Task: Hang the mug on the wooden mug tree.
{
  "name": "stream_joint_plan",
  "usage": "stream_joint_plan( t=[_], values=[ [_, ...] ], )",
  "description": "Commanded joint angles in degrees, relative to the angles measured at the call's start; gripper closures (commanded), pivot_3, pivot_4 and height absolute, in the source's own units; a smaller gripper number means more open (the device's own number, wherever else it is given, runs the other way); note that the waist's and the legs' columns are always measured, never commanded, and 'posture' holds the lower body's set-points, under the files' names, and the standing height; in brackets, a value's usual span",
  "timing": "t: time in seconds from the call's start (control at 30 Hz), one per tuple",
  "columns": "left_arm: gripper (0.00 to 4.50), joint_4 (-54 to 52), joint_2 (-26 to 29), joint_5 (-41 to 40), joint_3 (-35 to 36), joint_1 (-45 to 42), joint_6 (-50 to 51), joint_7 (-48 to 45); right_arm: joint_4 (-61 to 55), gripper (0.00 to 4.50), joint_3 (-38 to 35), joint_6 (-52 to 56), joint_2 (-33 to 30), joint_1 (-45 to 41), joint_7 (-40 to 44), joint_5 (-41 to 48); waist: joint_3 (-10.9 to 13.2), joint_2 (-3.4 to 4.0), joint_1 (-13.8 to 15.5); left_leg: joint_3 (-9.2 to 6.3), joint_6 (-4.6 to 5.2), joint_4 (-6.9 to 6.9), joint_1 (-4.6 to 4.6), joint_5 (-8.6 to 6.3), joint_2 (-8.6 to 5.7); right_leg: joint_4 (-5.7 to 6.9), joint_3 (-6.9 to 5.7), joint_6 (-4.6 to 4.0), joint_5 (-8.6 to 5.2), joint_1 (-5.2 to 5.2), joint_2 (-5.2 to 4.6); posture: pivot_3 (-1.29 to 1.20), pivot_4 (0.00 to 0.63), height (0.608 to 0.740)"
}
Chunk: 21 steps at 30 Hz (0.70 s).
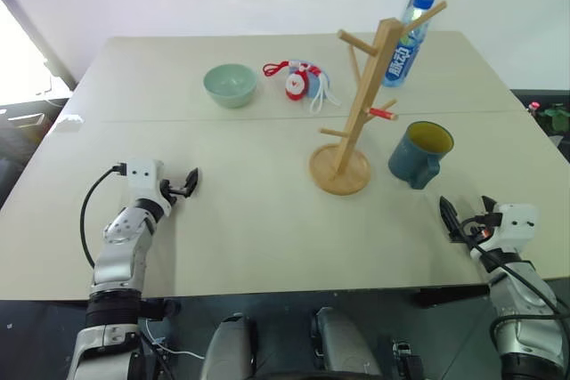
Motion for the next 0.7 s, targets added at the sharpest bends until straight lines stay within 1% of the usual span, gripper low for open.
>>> stream_joint_plan(
  t=[0.03,0.23,0.33,0.43,0.5,0.53,0.57,0.6,0.67,0.7],
  values=[
    [0.00,-2.2,0.1,0.3,-0.5,1.1,0.1,-0.3,-1.3,0.07,-0.2,-1.4,-0.1,-0.4,0.3,0.1,0.0,0.00,0.0,0.00,0.00,0.00,0.00,0.00,0.00,0.00,0.00,0.00,0.00,0.00,0.00,0.00,0.150,0.740],
    [0.00,-4.5,-0.5,-0.1,-1.4,2.5,1.9,-0.8,-5.1,0.07,0.4,-0.7,0.4,1.7,-0.1,0.4,0.0,0.01,0.0,-0.01,0.00,0.00,-0.01,0.00,0.00,0.00,0.00,0.00,0.00,0.00,-0.05,0.00,0.150,0.740],
    [0.00,-5.9,-0.9,-0.8,-2.8,2.8,2.4,-2.9,-8.1,0.07,0.7,-0.1,0.5,3.5,-0.3,0.6,0.0,0.01,0.1,0.00,0.00,-0.01,-0.01,0.00,0.00,-0.01,0.01,0.00,0.00,0.00,-0.12,0.00,0.150,0.740],
    [0.00,-7.9,-1.2,-2.2,-5.3,2.6,2.1,-7.7,-10.7,0.07,1.2,0.3,0.4,5.1,0.0,0.3,0.0,0.03,0.2,0.00,-0.01,0.00,-0.02,0.00,-0.03,-0.01,0.01,-0.01,0.00,0.00,-0.17,0.00,0.150,0.740],
    [0.00,-11.1,-1.3,-3.9,-8.7,3.0,2.3,-13.2,-12.8,0.07,1.6,0.5,0.3,6.6,1.1,0.8,0.0,0.03,0.2,0.00,-0.01,0.00,-0.04,0.00,-0.04,-0.04,0.00,-0.01,-0.01,0.00,-0.19,0.00,0.150,0.740],
    [0.00,-12.7,-1.2,-4.7,-10.5,3.1,2.4,-16.0,-13.9,0.59,1.8,0.8,0.2,7.4,2.0,1.4,0.0,0.03,0.2,-0.01,-0.01,0.00,-0.04,0.00,-0.04,-0.05,0.00,-0.02,-0.01,0.00,-0.21,0.00,0.150,0.740],
    [0.00,-14.2,-1.1,-5.5,-12.1,3.3,2.6,-18.5,-14.9,0.90,2.1,1.2,0.1,8.2,2.9,2.0,0.0,0.03,0.2,-0.01,-0.01,0.00,-0.08,-0.01,-0.04,-0.09,0.00,-0.02,-0.01,0.00,-0.21,0.00,0.150,0.740],
    [0.00,-15.7,-0.7,-6.4,-13.8,3.5,3.3,-21.2,-16.1,1.37,2.7,1.4,-0.2,9.0,3.9,2.0,0.0,0.03,0.1,-0.01,-0.01,-0.01,-0.08,-0.01,-0.03,-0.12,0.01,-0.02,-0.01,-0.01,-0.22,0.00,0.150,0.740],
    [0.00,-18.0,0.0,-7.6,-16.9,3.3,4.3,-25.6,-17.9,2.37,4.1,1.7,-0.8,10.0,5.5,1.7,0.0,0.03,-0.1,-0.01,-0.01,-0.04,-0.09,-0.01,-0.03,-0.14,0.06,-0.03,-0.01,-0.01,-0.24,0.00,0.150,0.740],
    [0.00,-19.0,0.3,-8.1,-18.3,3.0,4.9,-27.4,-18.5,2.97,4.9,1.9,-1.1,10.2,6.2,1.4,0.0,0.05,-0.2,0.00,-0.01,-0.04,-0.08,-0.01,-0.01,-0.14,0.07,-0.03,-0.01,-0.03,-0.25,0.00,0.150,0.740]
  ],
)
